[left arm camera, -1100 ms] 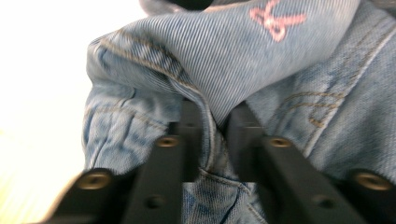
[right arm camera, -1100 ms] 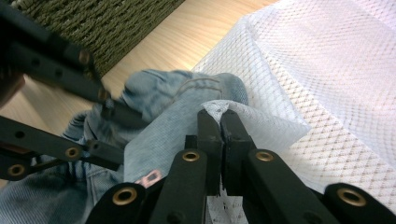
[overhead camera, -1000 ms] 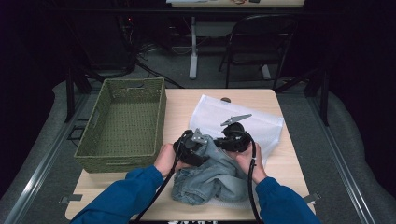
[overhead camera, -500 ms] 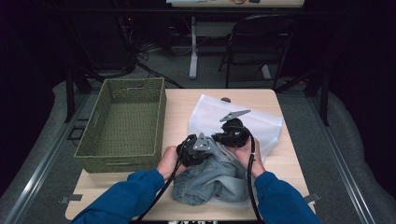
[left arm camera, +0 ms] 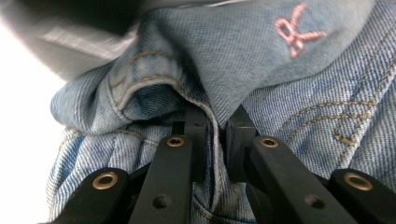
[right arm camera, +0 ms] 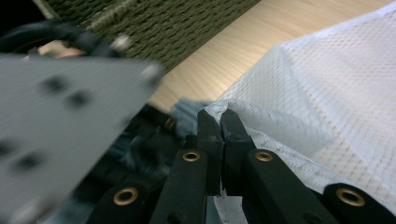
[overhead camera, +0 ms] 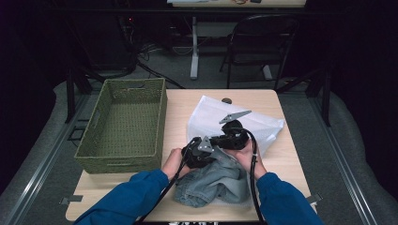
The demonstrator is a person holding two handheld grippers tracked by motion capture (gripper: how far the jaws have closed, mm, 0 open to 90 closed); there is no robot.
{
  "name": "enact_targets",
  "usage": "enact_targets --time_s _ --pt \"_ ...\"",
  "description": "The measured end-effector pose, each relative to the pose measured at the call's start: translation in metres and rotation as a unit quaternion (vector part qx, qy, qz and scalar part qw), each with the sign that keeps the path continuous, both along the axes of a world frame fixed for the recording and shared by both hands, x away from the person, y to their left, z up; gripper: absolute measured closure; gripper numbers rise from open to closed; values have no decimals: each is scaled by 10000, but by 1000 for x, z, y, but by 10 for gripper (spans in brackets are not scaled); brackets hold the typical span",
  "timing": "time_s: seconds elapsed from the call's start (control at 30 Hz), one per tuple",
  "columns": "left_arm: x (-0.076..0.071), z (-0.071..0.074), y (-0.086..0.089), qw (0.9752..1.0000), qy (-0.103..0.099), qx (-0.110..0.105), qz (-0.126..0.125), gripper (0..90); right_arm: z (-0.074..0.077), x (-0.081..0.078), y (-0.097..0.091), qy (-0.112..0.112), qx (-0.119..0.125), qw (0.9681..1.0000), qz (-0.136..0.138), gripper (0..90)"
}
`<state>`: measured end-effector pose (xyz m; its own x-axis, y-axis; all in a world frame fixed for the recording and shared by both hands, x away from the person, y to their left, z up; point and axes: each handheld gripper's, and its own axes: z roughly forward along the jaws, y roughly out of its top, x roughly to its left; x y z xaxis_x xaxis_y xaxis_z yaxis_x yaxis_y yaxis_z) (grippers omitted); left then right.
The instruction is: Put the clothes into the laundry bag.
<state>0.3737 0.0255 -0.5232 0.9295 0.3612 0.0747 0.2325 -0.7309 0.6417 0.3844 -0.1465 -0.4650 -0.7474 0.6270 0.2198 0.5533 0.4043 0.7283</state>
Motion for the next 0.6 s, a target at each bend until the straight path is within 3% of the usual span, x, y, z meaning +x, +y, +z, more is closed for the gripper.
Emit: enact_targets --time_s 0.13,0.27,0.33,0.4,0.47,0.5,0.6 --pt "11 2 12 9983 29 117 569 831 2 -5 3 158 -79 9998 135 892" --pt "16 2 20 9932 -113 296 1119 830 -2 -8 10 214 -310 9990 246 892" --pt "19 1 22 9910 -17 280 1306 828 -5 -8 13 205 -539 9982 184 892" --pt "19 3 21 9912 -18 346 1277 779 -10 -6 14 180 -624 9978 129 890" --pt "13 13 19 9931 -41 382 1109 615 -13 -4 13 177 -567 9982 90 889" --pt "9 20 19 9928 -143 402 1123 540 -12 -4 12 152 -559 9983 88 889" --pt "-2 41 23 9948 -179 187 988 410 -9 -5 8 82 -477 9988 31 888"
